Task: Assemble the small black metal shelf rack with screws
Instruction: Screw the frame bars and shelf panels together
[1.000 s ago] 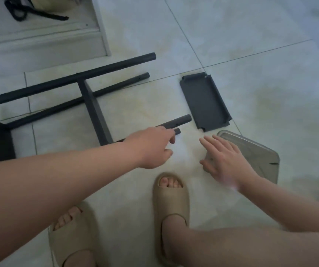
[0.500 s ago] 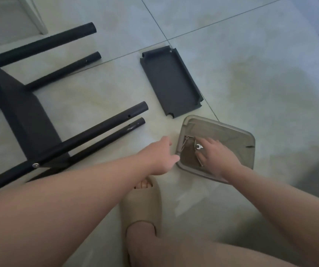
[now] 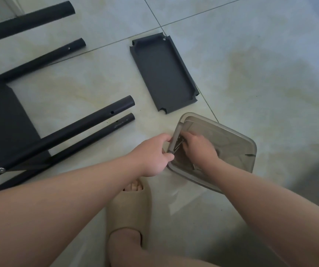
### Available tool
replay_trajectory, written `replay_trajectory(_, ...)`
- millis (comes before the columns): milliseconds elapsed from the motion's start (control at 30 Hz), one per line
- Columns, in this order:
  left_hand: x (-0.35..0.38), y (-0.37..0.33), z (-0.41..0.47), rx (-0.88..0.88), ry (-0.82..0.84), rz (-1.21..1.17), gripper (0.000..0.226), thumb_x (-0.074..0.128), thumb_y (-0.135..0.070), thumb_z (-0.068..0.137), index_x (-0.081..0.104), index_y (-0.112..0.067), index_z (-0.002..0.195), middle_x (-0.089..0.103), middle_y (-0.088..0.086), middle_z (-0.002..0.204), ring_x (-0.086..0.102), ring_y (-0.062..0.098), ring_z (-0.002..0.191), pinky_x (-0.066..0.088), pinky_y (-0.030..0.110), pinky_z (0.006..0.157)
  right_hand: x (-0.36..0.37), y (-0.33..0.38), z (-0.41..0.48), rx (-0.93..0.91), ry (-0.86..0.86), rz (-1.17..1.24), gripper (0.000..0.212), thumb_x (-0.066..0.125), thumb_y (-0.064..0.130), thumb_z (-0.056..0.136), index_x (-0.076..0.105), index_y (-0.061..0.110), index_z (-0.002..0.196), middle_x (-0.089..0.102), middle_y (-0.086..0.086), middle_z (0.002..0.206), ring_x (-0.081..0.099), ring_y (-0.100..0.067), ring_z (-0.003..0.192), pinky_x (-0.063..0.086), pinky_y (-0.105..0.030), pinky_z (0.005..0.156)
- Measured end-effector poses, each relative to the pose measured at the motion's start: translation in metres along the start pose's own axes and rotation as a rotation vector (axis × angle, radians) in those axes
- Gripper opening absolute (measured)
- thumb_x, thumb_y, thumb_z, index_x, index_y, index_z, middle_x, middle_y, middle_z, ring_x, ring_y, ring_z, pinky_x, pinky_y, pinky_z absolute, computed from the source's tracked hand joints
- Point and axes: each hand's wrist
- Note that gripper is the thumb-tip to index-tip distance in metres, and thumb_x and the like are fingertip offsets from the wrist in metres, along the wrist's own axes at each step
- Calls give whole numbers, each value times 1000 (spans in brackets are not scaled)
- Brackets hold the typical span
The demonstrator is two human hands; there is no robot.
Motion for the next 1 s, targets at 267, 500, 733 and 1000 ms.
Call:
replay_trajectory(267,1,1,-1,-3,-14,-6,47,57,-27,99,41,-30,143,69,-1,95,68,20,92,51,37,93,11,3,4,123,-32,-5,18,47,9,99,57,6,113,63,-19,111,62,-42,96,39,-38,67)
replay_trajectory(500,3,4,-2,-12,-22,3,46,56,-28,100,42,-28,144,68,-1,95,67,21,93,51,36,90,4,-7,-3,141,13,-58,19,54,23,98,61,9,108,64,-13,112,62,-38,102,45,-38,72)
replay_trajectory(733,5,7,0,-1,-31,4,46,56,-29,100,42,-27,144,68,-2,95,67,20,92,50,34,84,3,-19,-17,211,39,-89,21,52,22,87,62,14,104,60,-9,110,62,-36,99,45,-36,72)
replay_trajectory(1000,5,7,0,-2,-32,3,47,56,-30,99,42,-28,144,68,-2,97,66,20,91,48,33,84,8,-14,-20,61,-66,-173,27,53,24,94,59,15,119,57,-7,112,61,-36,99,39,-35,61)
Point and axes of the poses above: each hand's wrist, its own z-axis towards the middle knuckle, its own x-axis out of the palm, y = z × x
